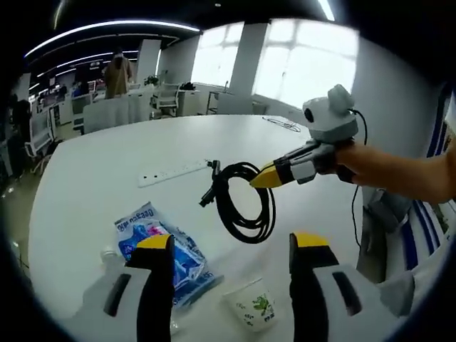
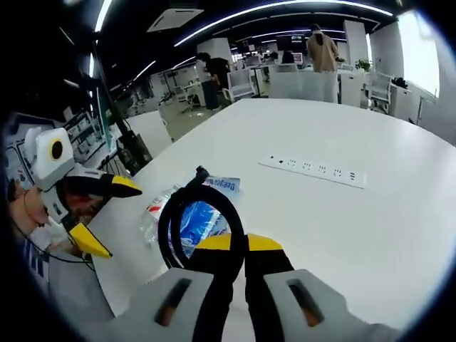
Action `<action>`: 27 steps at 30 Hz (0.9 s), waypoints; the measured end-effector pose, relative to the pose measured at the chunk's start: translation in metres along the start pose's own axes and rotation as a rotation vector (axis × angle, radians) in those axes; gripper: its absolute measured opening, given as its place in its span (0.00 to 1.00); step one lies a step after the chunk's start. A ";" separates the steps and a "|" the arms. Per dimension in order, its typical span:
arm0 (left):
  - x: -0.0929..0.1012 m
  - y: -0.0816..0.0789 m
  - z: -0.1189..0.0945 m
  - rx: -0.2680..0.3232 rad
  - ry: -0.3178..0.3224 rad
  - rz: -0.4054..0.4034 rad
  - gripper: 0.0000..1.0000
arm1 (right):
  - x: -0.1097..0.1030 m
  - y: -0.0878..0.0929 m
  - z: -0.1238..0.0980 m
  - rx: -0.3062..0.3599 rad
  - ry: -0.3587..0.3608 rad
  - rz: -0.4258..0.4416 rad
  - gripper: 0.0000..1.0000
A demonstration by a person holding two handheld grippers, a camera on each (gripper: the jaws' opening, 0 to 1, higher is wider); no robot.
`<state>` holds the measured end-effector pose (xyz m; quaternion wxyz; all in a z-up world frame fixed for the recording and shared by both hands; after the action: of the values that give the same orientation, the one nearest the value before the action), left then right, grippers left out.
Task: Arrange the tabletop items into an orderly group along one side of the table until the central work area is clear of visible clutter.
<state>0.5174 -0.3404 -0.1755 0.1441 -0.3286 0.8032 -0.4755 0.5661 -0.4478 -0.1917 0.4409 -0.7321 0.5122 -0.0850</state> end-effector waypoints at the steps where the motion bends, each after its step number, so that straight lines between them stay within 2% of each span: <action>1: 0.005 -0.003 0.003 0.000 0.011 0.006 0.61 | 0.000 0.000 -0.005 0.007 0.002 0.006 0.01; 13: 0.049 -0.029 0.033 -0.021 0.071 0.116 0.51 | 0.010 0.005 -0.054 0.069 0.039 0.056 0.01; 16: 0.069 -0.035 0.041 -0.024 0.108 0.132 0.46 | 0.016 0.012 -0.071 0.087 0.058 0.082 0.01; 27: 0.119 -0.046 0.064 -0.026 0.168 0.204 0.31 | 0.045 0.037 -0.122 0.124 0.124 0.165 0.01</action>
<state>0.4813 -0.4776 -0.1591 0.1197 -0.2061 0.8479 -0.4736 0.4912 -0.5562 -0.1603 0.4585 -0.6522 0.5906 -0.1251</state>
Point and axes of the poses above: the point that each gripper's makers call its tool centre point, and the gripper's own axes: z roughly forward along the fingers, x roughly to its right, y roughly out of its underside, the point moved 1 cm from there along -z, roughly backward along the fingers, and after that the axes turned 8 degrees about z, right-handed, at the moved point
